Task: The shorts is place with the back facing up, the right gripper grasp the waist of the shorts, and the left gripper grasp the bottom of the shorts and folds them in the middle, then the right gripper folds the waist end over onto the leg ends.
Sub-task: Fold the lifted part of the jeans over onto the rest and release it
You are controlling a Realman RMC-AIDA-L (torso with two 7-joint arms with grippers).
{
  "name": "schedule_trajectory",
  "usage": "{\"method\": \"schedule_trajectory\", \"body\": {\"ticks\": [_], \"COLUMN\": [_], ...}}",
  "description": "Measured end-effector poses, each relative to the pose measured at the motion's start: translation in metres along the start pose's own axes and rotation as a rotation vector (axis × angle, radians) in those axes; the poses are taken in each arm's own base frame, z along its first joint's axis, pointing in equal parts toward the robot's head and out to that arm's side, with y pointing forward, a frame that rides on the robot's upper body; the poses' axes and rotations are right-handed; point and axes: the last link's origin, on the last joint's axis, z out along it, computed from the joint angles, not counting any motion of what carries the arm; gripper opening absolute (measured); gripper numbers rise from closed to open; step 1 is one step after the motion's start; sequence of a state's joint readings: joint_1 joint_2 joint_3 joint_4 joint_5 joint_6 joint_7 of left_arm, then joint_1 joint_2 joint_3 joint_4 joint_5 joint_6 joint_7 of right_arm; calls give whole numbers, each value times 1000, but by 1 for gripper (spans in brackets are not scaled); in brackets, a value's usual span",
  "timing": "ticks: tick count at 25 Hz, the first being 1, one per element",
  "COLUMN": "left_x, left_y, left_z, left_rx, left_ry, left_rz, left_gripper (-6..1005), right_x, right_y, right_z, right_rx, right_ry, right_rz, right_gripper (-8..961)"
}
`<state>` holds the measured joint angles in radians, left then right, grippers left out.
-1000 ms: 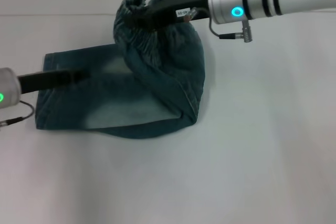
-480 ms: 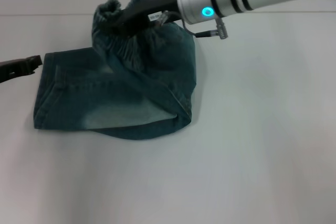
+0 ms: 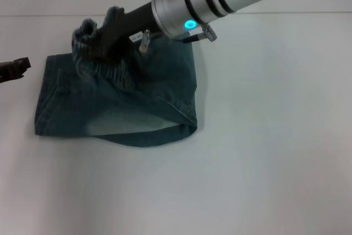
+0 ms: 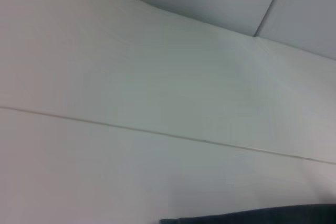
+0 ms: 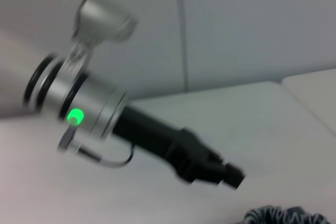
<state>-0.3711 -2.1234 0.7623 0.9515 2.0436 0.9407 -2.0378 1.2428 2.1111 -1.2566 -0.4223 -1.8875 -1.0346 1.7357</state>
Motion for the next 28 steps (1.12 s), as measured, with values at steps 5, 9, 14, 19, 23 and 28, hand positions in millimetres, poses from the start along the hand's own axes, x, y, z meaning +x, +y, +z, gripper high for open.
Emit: {"method": "schedule_trajectory", "body": {"ticks": [5,9,14,19,23,28], "left_x": [-3,-5,-8,-10,-10,-10], "left_y": [1,3,5,6,6,7], "left_z": [-1,0,1,1,1,2], "left_rx": [2,-2,-5,-8,-8,-12], "left_ry": [1,-3,-5,-8,-8,-10], "left_rz": [-2,-3,-3,-5,-5,-4], "left_gripper": [45,44,44,44,45,45], "right_x": [0,-4,-7,-11,-12,-8], "right_y": [2,-1,-4,-3,5,16], "right_z": [6,7,7,8,11,19], "right_rx": [14,41,61,54,13,-24], "right_ry": [47,43,37,30,28,52], "right_rz": [-85,-114,-158,-197,-236,-303], "right_gripper": [95,95,95,95,95,95]}}
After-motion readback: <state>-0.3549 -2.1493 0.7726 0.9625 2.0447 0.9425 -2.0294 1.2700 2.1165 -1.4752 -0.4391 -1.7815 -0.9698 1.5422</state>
